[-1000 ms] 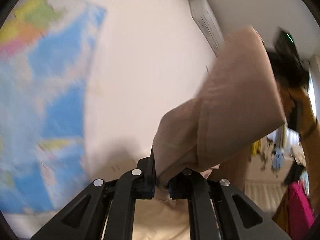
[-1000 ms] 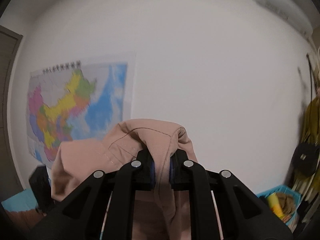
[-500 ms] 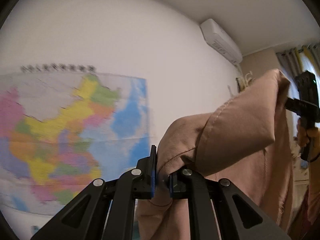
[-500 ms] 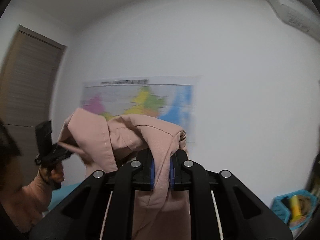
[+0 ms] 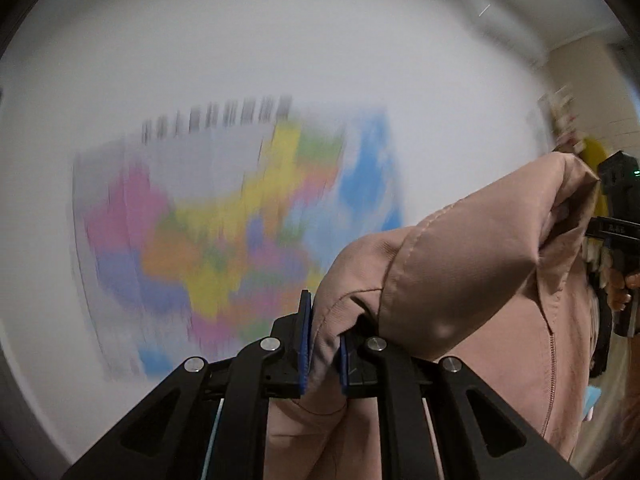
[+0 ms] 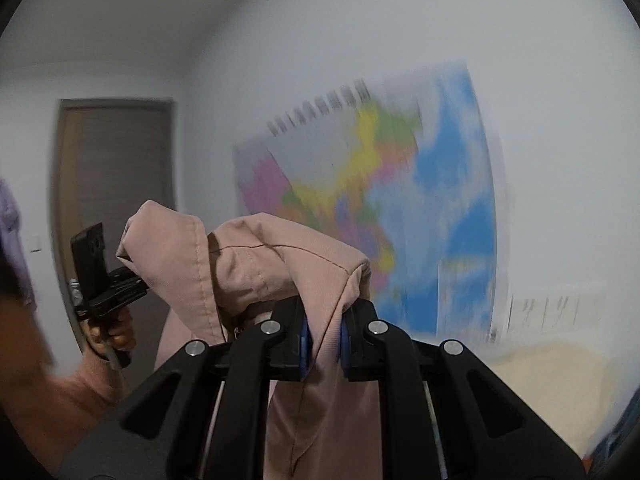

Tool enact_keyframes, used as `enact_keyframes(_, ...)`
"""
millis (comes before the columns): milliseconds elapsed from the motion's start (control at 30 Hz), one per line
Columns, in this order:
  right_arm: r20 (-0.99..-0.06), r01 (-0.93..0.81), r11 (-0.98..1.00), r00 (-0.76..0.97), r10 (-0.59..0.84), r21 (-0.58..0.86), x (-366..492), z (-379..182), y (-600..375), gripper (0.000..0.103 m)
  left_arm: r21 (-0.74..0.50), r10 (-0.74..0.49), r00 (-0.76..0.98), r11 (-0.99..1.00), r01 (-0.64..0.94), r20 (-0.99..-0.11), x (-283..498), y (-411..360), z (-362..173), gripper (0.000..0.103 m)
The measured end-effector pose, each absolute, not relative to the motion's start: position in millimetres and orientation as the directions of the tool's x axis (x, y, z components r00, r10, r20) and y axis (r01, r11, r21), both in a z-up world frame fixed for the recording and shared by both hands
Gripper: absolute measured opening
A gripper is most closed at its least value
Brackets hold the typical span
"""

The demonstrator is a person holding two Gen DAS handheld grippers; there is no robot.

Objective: Fold large clothes
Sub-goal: 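Grasp the pink jacket with the left gripper while the right gripper lifts it, then lay the pink jacket flat on the bed and open both grippers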

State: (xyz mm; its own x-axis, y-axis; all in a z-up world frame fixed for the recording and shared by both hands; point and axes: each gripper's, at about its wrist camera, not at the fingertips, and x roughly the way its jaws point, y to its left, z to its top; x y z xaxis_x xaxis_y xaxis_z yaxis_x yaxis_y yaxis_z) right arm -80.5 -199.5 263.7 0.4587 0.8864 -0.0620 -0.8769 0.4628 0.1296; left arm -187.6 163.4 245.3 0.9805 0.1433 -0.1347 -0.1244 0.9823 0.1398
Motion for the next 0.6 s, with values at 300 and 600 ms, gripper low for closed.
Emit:
enact_keyframes(300, -0.532, -0.715, 0.628, 0.419, 0.736, 0.306, 115.0, 92.6, -63.4, 0.012, 0.076, 0.253, 0.755, 0.962, -0.262, -0.604, 21.8, 262.4, 68.2, 0.009)
enact_keyframes(600, -0.656, -0.626, 0.712, 0.396, 0.642, 0.319, 199.4, 19.5, -22.4, 0.012, 0.004, 0.184, 0.641, 0.962, -0.272, -0.745, 101.6, 307.6, -4.8, 0.013)
